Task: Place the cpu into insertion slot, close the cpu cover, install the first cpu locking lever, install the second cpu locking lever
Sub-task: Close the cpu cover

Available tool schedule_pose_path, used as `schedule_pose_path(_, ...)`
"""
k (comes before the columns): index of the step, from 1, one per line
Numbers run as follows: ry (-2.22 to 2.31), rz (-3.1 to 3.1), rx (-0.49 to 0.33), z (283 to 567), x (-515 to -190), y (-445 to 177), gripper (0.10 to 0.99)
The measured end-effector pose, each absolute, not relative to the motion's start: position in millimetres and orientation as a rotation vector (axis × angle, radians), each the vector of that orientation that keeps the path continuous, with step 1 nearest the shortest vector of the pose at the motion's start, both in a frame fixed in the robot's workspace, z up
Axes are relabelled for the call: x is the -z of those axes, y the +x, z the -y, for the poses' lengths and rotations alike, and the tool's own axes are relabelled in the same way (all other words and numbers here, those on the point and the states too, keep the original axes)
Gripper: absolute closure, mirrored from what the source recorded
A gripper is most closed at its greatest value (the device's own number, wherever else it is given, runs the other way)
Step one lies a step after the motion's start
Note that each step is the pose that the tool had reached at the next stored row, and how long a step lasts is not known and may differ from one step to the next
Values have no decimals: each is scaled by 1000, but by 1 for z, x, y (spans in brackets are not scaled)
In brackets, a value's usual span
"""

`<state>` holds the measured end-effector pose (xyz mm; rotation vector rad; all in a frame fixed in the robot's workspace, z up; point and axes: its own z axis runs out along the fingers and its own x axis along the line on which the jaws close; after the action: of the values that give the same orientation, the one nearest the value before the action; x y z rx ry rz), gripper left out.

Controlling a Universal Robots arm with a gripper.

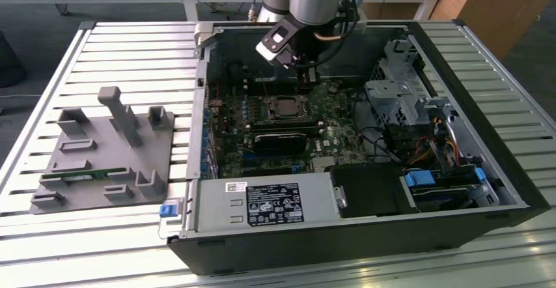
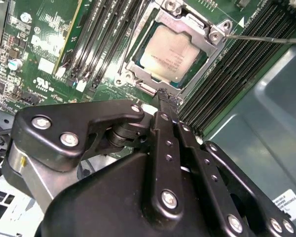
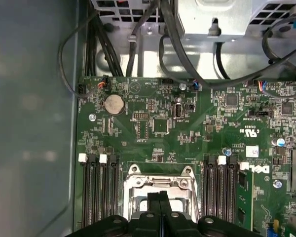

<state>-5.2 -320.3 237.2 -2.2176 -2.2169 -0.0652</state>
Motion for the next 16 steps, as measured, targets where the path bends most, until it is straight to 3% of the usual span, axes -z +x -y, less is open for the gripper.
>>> schedule_pose_path(16, -2209, 2207, 59, 322, -233, -21, 980)
